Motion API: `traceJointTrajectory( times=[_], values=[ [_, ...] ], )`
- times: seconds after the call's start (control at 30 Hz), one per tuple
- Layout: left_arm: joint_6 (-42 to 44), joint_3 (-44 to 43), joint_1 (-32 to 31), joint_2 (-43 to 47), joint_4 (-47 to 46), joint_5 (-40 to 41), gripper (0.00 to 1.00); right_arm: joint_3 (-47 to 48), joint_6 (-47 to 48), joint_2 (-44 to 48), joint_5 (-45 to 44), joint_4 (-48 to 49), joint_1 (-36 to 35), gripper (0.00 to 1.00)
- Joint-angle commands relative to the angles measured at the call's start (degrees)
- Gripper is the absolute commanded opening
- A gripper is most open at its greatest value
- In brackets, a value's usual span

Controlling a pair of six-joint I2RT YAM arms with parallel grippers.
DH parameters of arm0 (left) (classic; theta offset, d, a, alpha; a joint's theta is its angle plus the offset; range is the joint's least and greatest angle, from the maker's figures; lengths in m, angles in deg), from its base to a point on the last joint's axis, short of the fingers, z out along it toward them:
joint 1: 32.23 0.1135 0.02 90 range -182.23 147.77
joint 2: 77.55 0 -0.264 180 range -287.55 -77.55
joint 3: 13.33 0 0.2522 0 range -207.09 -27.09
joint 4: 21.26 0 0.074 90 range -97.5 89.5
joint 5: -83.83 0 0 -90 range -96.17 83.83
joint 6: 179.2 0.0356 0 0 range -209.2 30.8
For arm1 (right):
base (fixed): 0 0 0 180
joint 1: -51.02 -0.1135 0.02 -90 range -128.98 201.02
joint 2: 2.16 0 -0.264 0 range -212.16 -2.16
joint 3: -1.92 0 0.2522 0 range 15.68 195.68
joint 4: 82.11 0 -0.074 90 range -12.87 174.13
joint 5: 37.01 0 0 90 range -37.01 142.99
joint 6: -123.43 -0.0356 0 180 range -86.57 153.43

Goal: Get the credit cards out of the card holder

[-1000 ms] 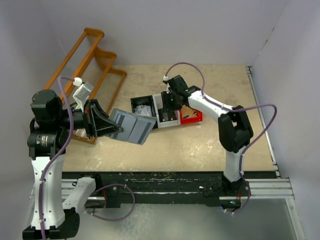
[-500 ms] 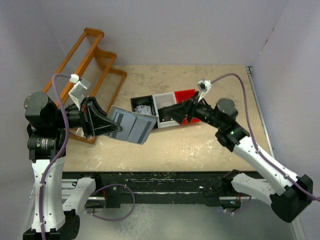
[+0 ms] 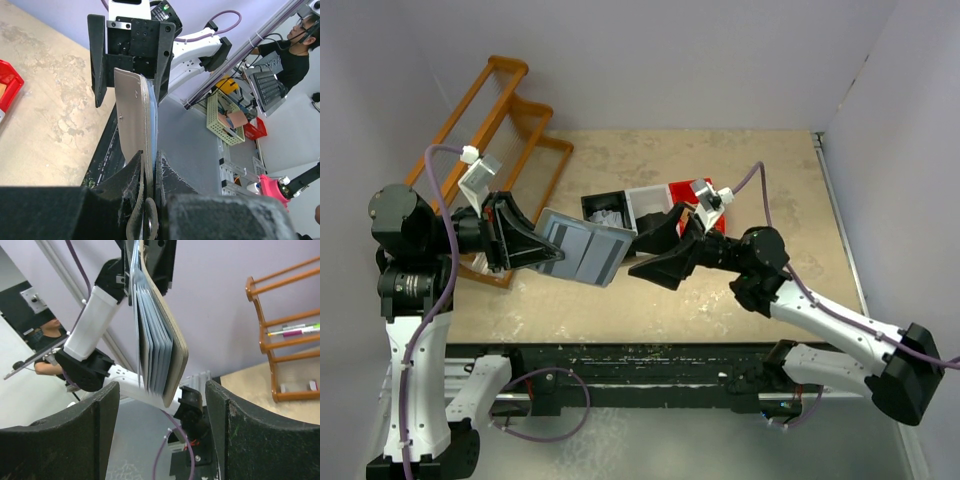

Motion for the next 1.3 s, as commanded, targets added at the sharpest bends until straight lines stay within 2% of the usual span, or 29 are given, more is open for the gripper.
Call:
traceJointTrajectory(
  times=[0.0,0.13,0.37,0.6,0.77,1.07,1.1,1.17,1.27],
  values=[
    [-1.6,0.1,-0.2,-0.1,-2.9,0.7,0.02,2.3,-7.3,-3.7,4.7,18.9,-0.5,0.70],
    [-1.6,0.3,-0.2,-0.2,-3.0,1.0,0.02,3.9,-8.3,-5.8,4.7,19.3,-1.9,0.60],
    [-1.7,0.3,-0.2,-0.2,-2.9,1.3,0.02,3.0,-7.4,-4.2,3.1,17.5,-2.7,0.28],
    [-2.3,0.3,-0.2,-0.3,-3.4,1.9,0.02,3.6,-5.5,-3.2,1.3,13.2,-2.8,0.18],
    [-2.3,0.3,-0.2,-0.4,-3.5,1.9,0.02,6.2,-3.4,-4.1,-0.3,5.9,-2.8,0.21],
    [-2.5,0.0,-0.2,-0.5,-3.7,1.6,0.02,7.0,-2.7,-4.3,-3.4,3.0,-2.9,0.21],
    [-2.6,0.0,-0.2,-0.5,-3.7,1.6,0.02,7.4,-2.6,-4.4,-3.6,2.2,-2.9,0.24],
    [-2.4,0.1,-0.2,-0.6,-3.8,1.7,0.02,8.8,-2.1,-4.8,-3.9,-0.1,-3.2,0.40],
    [-2.4,0.3,-0.2,-0.5,-3.8,1.9,0.02,10.2,-1.7,-5.7,-4.6,-2.6,-3.9,0.56]
  ],
)
